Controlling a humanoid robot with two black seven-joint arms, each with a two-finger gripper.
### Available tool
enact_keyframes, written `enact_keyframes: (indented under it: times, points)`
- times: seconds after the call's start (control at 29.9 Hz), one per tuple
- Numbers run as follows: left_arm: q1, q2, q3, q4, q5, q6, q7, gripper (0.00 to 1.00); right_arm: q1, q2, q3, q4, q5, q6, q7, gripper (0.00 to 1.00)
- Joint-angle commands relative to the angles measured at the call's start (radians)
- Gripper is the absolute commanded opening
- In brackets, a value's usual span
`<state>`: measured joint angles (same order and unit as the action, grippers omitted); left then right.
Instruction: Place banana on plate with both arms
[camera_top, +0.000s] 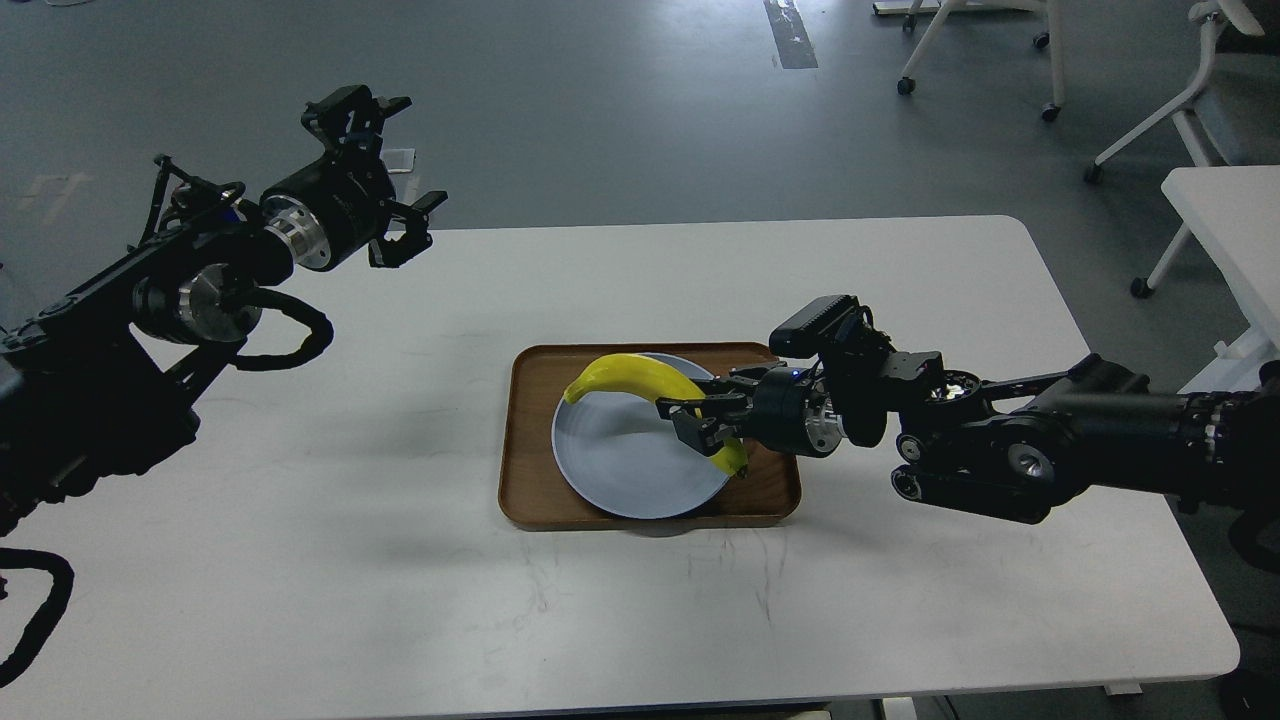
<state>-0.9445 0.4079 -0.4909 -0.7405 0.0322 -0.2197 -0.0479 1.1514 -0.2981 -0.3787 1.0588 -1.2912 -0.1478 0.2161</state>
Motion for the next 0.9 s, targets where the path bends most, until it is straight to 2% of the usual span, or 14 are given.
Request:
enact_keyframes:
  times: [0.0, 0.17, 0.27, 0.33, 0.37, 0.4, 0.47, 0.57, 0.8, 0.87]
  points:
    - [0.009, -0.001, 0.002, 0.001, 0.002, -0.001, 0.000, 0.98, -0.001, -0.012, 0.000, 0.004, 0.000, 0.002, -0.006, 0.06]
    - [0.009, 0.006, 0.003, 0.001, 0.003, -0.001, 0.000, 0.98, -0.007, -0.010, 0.000, -0.019, 0.000, 0.002, -0.037, 0.08]
    - [0.009, 0.009, 0.003, 0.001, 0.003, -0.001, 0.000, 0.98, -0.007, -0.006, 0.001, -0.023, 0.001, 0.002, -0.037, 0.09]
    - [0.009, 0.009, 0.003, 0.001, 0.003, -0.001, 0.000, 0.98, -0.007, -0.004, 0.000, -0.022, 0.001, 0.004, -0.037, 0.13]
    - [0.010, 0.008, 0.003, 0.001, 0.005, -0.001, -0.001, 0.98, -0.009, -0.003, 0.003, -0.020, 0.007, 0.002, -0.037, 0.26]
    - [0.009, 0.008, 0.003, 0.001, 0.005, -0.001, -0.001, 0.98, -0.009, -0.003, 0.006, -0.019, 0.010, 0.002, -0.038, 0.48]
    - [0.010, 0.008, 0.003, 0.001, 0.005, -0.001, -0.001, 0.98, -0.009, -0.003, 0.009, -0.019, 0.012, -0.001, -0.038, 0.70]
    - [0.010, 0.008, 0.003, 0.003, 0.005, -0.001, -0.001, 0.98, -0.006, -0.001, 0.020, -0.014, 0.013, -0.003, -0.038, 0.95]
    - [0.009, 0.003, 0.015, 0.001, 0.021, -0.009, -0.004, 0.98, 0.028, -0.042, 0.047, -0.017, 0.013, -0.003, -0.041, 0.99]
    - [0.012, 0.000, 0.015, 0.001, 0.026, -0.013, -0.029, 0.98, 0.059, -0.082, 0.114, -0.023, 0.018, 0.001, -0.041, 0.99]
